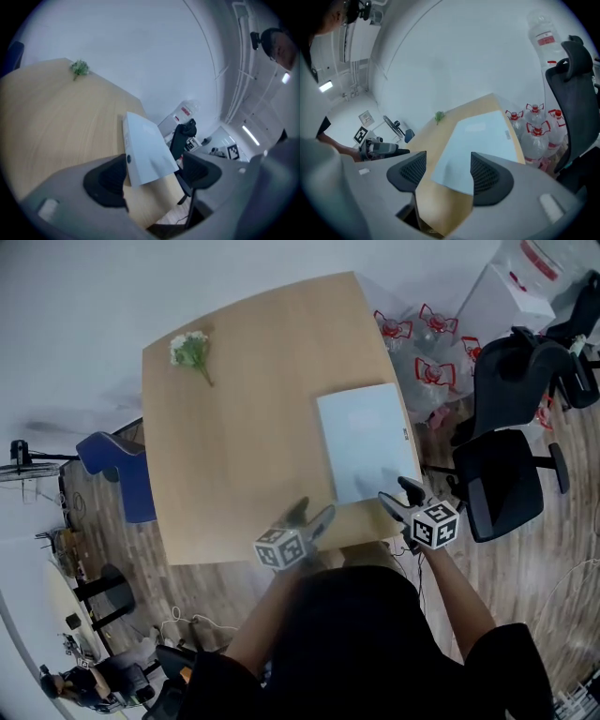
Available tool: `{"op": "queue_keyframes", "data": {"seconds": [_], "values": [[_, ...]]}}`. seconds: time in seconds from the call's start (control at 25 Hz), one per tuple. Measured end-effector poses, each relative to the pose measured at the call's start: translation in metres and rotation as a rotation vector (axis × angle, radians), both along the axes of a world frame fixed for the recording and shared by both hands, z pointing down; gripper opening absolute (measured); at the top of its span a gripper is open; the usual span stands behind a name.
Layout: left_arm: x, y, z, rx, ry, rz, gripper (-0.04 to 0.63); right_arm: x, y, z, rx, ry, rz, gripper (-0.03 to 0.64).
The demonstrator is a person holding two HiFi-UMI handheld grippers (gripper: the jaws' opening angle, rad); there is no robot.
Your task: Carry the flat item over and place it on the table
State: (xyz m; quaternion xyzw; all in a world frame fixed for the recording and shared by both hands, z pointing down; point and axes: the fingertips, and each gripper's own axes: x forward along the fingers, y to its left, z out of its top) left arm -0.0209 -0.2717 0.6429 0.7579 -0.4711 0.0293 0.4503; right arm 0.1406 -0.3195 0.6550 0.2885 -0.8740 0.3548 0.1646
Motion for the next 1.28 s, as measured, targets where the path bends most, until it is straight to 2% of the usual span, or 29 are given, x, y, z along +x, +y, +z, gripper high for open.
{"op": "queue_keyframes", "data": {"seconds": [0.08,0.16,0.24,0.32,0.52,0.72,0.8,0.96,1.12,1.28], "values": [[-0.019,0.014,-0.013,0.02,0.001,-0.045,0.34,-0.027,0.019,-0.015,0.026,-0.011,-0.036,0.278],[-0.038,0.025,-0.025,0.03,-0.001,-0.075,0.287,-0.054,0.032,-0.031,0.074,-0.005,-0.08,0.224],[-0.059,0.033,-0.042,0.06,-0.014,-0.102,0.205,-0.078,0.037,-0.049,0.119,-0.012,-0.094,0.176],[-0.087,0.042,-0.06,0.114,-0.055,-0.13,0.165,-0.102,0.041,-0.065,0.149,-0.021,-0.078,0.149],[-0.175,0.083,-0.106,0.257,-0.174,-0.195,-0.001,-0.185,0.074,-0.096,0.268,0.048,-0.078,0.08],[-0.265,0.141,-0.124,0.309,-0.291,-0.3,0.0,-0.251,0.116,-0.128,0.327,-0.008,-0.009,0.025],[-0.296,0.162,-0.126,0.311,-0.307,-0.337,0.0,-0.268,0.136,-0.139,0.38,0.014,-0.002,0.002],[-0.348,0.194,-0.137,0.338,-0.339,-0.372,0.0,-0.302,0.168,-0.158,0.457,0.068,0.005,0.002],[-0.378,0.214,-0.147,0.383,-0.42,-0.357,0.0,-0.317,0.187,-0.171,0.494,0.1,0.051,0.002],[-0.383,0.216,-0.166,0.449,-0.47,-0.326,0.0,-0.321,0.194,-0.181,0.512,0.093,0.101,0.002]]}}
